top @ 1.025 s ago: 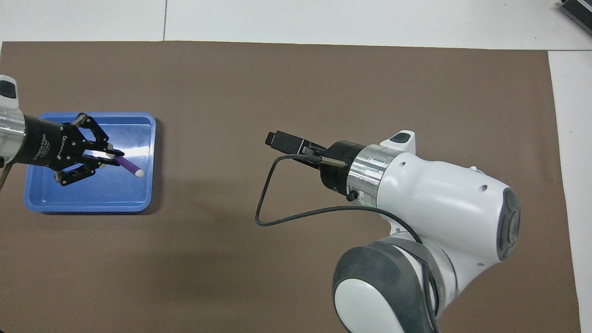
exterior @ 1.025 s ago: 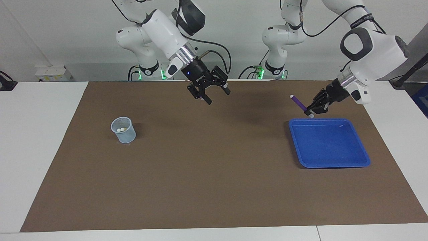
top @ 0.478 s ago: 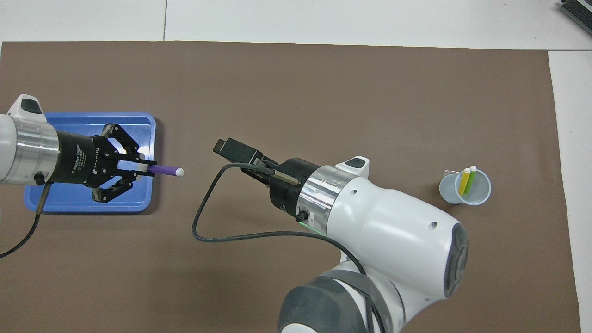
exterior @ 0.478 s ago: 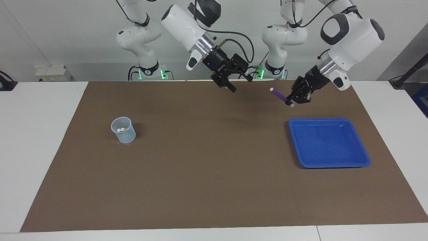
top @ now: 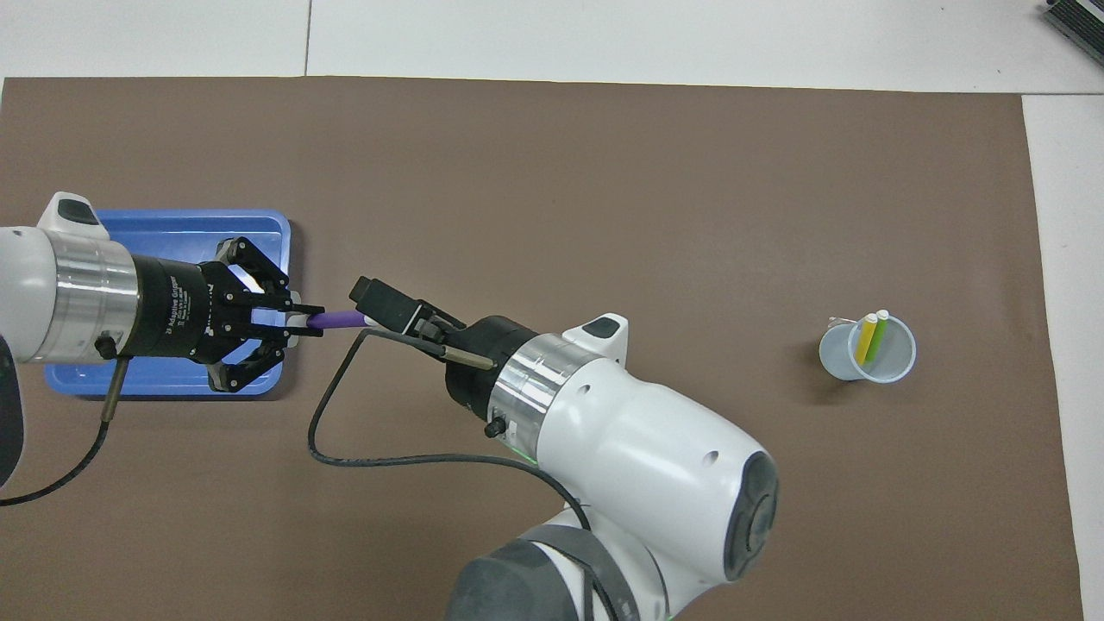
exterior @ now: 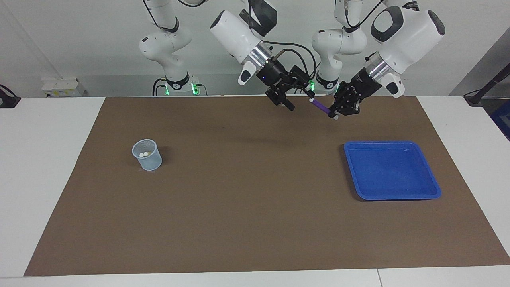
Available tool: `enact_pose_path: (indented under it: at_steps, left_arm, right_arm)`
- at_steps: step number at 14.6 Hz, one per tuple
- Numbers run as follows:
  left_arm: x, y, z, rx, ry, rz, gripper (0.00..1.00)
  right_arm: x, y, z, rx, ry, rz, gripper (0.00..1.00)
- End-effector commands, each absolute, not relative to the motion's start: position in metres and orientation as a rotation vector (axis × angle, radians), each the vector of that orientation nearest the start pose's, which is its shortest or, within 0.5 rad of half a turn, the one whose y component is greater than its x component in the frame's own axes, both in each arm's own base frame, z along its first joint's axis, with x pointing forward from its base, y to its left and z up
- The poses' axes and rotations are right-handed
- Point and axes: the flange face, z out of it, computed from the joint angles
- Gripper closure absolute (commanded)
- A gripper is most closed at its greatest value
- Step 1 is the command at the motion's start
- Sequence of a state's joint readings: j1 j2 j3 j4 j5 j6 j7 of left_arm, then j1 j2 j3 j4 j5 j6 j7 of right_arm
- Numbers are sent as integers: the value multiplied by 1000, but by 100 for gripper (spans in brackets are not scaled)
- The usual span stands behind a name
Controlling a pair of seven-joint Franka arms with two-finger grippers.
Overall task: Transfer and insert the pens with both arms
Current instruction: 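Carry the purple pen toward the right gripper while the right gripper reaches it, then close the right gripper on the free end of the purple pen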
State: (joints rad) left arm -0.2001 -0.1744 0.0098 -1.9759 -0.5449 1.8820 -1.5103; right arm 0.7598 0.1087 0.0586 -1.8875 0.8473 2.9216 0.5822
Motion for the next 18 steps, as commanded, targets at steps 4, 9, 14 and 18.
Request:
enact_pose_path:
  at_steps: [4,9,14,18]
  left_arm:
    - [465,-154,551,-2586,-2381,633,100]
    - [463,-156,555,-2592,-2378,634,100]
    - [463,-156,556,-2585,-2387,633,100]
    - [462,-155,558,-2587,-2388,632,100]
  right_arm:
    - [474,440,539,-2047,587,-342,6]
    - [472,440,533,-2059,588,-337,17]
    - [464,445,527,-2079,564,-328,19]
    - [469,441,524,-2131,474,-329,20]
